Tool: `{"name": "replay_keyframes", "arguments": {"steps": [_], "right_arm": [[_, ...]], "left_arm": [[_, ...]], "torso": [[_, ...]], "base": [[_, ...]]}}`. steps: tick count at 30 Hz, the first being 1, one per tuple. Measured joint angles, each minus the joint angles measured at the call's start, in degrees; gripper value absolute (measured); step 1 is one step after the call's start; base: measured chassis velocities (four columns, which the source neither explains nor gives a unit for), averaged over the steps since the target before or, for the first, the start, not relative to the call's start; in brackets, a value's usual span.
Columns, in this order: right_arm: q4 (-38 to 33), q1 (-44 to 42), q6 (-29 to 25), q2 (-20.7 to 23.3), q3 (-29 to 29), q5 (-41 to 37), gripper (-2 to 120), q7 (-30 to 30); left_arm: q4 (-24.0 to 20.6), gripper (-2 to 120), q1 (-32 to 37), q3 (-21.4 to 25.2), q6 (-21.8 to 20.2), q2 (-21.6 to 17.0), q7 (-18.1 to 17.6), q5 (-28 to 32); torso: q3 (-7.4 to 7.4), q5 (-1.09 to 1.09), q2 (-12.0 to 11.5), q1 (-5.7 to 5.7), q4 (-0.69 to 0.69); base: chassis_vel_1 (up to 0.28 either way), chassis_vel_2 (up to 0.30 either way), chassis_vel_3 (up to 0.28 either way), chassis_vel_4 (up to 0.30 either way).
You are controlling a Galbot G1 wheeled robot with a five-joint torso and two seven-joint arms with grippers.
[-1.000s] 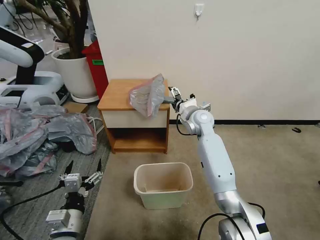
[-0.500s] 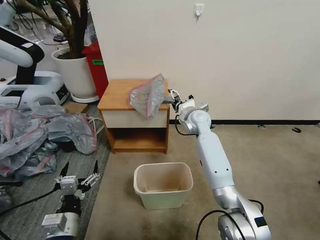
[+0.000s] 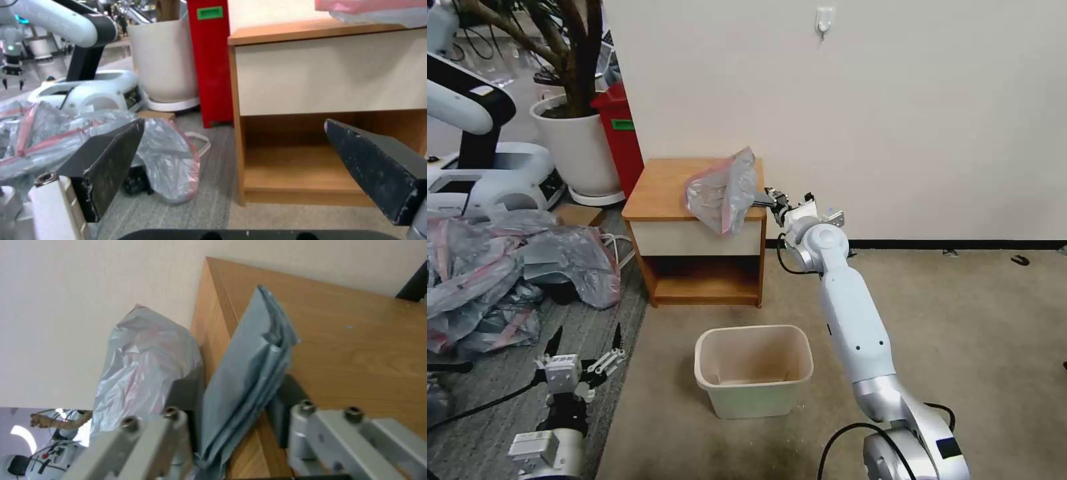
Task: Pick up the garbage bag from the table and place it over the trash can.
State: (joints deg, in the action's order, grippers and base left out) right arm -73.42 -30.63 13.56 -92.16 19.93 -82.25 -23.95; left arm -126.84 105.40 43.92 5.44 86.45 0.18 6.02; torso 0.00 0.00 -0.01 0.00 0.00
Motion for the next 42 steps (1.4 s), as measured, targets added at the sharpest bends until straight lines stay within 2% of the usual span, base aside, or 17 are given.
{"name": "replay_keyframes", "arguments": {"steps": [2,5,7,19,24,29,33,34,37,38,42], "right_arm": [[0.0,-0.1,0.0,0.0,0.0,0.1,19,0.2],[-0.1,-0.2,-0.1,0.0,-0.1,0.2,12,0.4],[-0.2,-0.3,-0.2,0.0,-0.4,0.4,0,0.7],[-4.4,-2.7,-0.1,0.3,-2.3,0.5,0,0.5],[-9.1,-6.5,0.0,3.0,-3.5,0.3,0,-1.1],[-15.8,-11.2,0.0,7.1,-4.5,-0.4,0,-3.4],[-27.5,-19.1,0.5,12.4,-6.8,-2.5,0,-5.7],[-27.5,-19.1,0.5,12.4,-6.8,-2.5,0,-5.7],[-36.2,-27.5,1.5,14.8,-9.5,-2.7,0,-7.9],[-36.2,-27.5,1.5,14.8,-9.5,-2.7,0,-7.9],[-46.6,-38.8,3.5,14.7,-12.2,-1.6,0,-10.4]], "left_arm": [[0.0,100,0.0,0.0,0.0,0.2,0.0,-0.2],[0.1,100,0.0,-0.1,0.1,0.4,0.0,-0.5],[0.3,100,0.1,-0.4,0.2,0.8,0.0,-0.9],[0.7,100,-0.3,-0.8,0.3,1.4,0.0,-1.5],[0.7,100,-0.6,-1.0,0.3,1.6,0.0,-1.5],[0.6,100,-1.1,-1.0,0.2,1.3,0.0,-1.5],[0.8,100,-1.8,-1.1,0.1,1.2,0.0,-1.4],[0.8,100,-1.8,-1.1,0.1,1.2,0.0,-1.4],[1.0,100,-2.3,-1.6,0.0,1.5,0.0,-1.4],[1.0,100,-2.3,-1.6,0.0,1.5,0.0,-1.4],[1.1,100,-2.5,-2.2,0.0,2.1,0.1,-1.8]], "torso": [[0.00,0.00,0.0,0.00,0.00],[0.00,0.00,0.0,0.00,0.00],[0.00,0.00,0.0,0.00,0.00],[0.00,0.00,0.0,0.00,0.02],[0.00,0.00,0.0,0.00,-0.01],[0.00,0.01,0.0,0.00,0.00],[-0.01,0.00,0.0,-0.01,-0.01],[-0.01,0.00,0.0,-0.01,-0.01],[0.00,0.00,0.0,-0.01,-0.01],[0.00,0.00,0.0,-0.01,-0.01],[-0.01,-0.01,0.0,-0.01,-0.01]], "base": [[0.000,0.000,0.000,0.000],[0.000,0.000,0.000,0.000],[0.000,0.000,0.000,0.000],[0.000,0.000,0.000,0.000],[0.000,0.000,0.000,0.000],[0.000,0.000,0.000,0.000],[0.000,0.000,0.000,0.000],[0.000,0.000,0.000,0.000],[0.000,0.000,0.000,0.000],[0.000,0.000,0.000,0.000],[0.000,0.000,0.000,0.000]]}}
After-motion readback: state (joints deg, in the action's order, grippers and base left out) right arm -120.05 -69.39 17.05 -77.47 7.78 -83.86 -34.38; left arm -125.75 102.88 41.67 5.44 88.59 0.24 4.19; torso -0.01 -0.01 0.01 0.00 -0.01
